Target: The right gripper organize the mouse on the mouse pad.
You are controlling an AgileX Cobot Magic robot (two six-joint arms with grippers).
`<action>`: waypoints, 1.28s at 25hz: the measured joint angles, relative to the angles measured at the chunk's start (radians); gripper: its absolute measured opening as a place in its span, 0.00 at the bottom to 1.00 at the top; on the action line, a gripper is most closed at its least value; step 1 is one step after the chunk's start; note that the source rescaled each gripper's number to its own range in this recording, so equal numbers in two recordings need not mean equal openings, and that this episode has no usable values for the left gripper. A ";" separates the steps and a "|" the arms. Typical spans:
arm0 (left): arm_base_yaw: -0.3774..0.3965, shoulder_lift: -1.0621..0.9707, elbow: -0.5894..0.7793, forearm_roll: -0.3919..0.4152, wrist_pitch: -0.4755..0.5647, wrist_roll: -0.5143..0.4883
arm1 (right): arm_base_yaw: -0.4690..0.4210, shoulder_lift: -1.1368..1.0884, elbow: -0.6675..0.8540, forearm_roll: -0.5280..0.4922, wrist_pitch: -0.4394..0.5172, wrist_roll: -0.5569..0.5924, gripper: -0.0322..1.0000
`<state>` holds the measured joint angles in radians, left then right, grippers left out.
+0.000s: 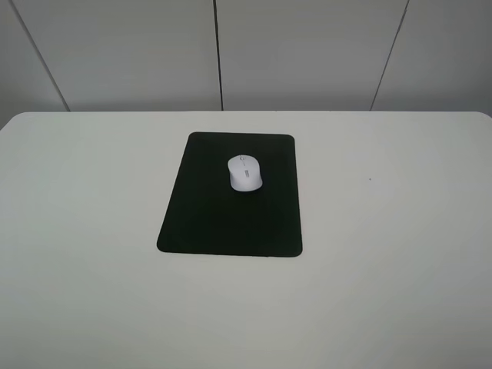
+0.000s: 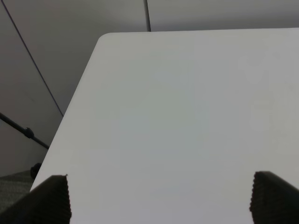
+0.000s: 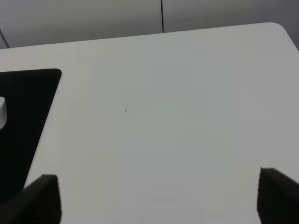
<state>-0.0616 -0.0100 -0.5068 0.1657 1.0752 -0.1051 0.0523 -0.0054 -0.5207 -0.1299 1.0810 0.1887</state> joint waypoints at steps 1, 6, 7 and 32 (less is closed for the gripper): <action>0.000 0.000 0.000 0.000 0.000 0.000 | 0.000 0.000 0.000 0.000 0.001 0.000 1.00; 0.000 0.000 0.000 0.000 0.000 0.000 | 0.000 0.000 0.000 0.000 0.001 -0.031 1.00; 0.000 0.000 0.000 0.000 0.000 0.000 | 0.000 0.000 0.000 0.001 0.001 -0.034 1.00; 0.000 0.000 0.000 0.000 0.000 0.000 | 0.000 0.000 0.001 0.003 -0.005 -0.039 1.00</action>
<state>-0.0616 -0.0100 -0.5068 0.1657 1.0752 -0.1051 0.0523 -0.0054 -0.5199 -0.1272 1.0756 0.1502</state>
